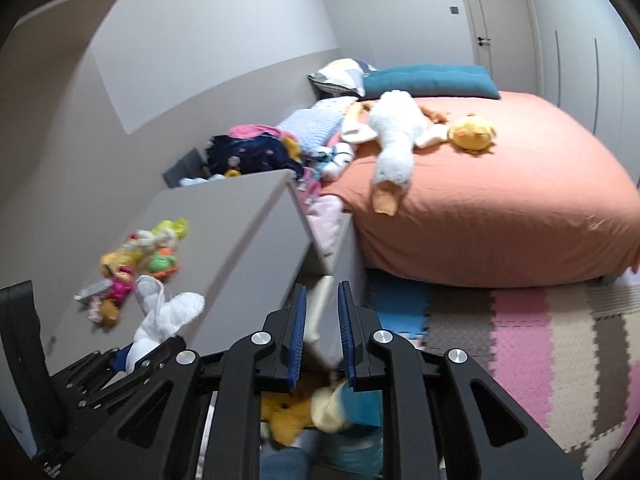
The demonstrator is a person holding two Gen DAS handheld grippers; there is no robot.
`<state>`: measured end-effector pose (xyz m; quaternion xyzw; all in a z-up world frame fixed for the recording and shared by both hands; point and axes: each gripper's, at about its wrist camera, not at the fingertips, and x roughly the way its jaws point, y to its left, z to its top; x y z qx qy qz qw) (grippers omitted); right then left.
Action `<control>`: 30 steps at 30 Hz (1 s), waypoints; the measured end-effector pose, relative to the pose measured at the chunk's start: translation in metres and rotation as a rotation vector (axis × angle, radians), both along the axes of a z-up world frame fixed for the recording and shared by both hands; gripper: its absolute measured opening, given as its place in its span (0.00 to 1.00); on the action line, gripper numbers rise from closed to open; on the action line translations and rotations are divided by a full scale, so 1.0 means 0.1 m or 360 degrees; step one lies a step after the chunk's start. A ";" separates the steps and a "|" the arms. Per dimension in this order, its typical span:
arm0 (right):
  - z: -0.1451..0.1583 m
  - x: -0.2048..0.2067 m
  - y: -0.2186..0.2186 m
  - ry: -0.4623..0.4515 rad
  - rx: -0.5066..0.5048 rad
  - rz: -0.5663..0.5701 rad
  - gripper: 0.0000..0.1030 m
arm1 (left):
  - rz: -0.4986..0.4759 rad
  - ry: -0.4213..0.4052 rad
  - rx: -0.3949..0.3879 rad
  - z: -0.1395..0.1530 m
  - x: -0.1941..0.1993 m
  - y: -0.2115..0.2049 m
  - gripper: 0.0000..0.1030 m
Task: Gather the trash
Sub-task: 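Carry the towel and teal cup over the bin and release both, then return both grippers to the desk and grasp the brown plush bear with left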
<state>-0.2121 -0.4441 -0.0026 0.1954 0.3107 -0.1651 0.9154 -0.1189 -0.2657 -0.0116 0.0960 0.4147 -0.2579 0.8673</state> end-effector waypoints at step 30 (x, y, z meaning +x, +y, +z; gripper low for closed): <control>-0.06 0.41 0.14 -0.0002 0.0027 0.0074 0.62 | 0.0209 -0.0080 0.0066 0.02 0.37 0.39 0.94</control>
